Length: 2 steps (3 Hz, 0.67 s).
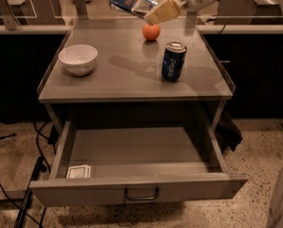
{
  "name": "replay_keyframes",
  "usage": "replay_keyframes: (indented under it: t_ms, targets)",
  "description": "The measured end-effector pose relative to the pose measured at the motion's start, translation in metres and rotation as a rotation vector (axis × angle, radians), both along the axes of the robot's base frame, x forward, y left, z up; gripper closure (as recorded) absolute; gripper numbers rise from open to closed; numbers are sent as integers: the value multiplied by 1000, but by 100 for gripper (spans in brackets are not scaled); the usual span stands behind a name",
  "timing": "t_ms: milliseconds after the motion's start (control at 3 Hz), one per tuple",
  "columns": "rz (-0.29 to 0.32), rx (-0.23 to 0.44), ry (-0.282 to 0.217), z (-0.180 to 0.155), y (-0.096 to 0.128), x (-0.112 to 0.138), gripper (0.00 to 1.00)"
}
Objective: Place redbull can into top drawer
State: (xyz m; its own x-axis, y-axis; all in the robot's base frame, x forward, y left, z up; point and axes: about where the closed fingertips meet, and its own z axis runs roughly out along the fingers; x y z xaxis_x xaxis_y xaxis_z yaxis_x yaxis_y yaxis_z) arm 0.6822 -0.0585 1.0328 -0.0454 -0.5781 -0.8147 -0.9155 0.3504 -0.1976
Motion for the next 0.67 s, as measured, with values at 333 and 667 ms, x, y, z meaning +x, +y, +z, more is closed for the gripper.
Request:
replay_keyframes:
  t_ms: [333, 667]
  targets:
    - [103, 11, 50, 14, 4, -48, 100]
    - [122, 8, 63, 13, 6, -55, 100]
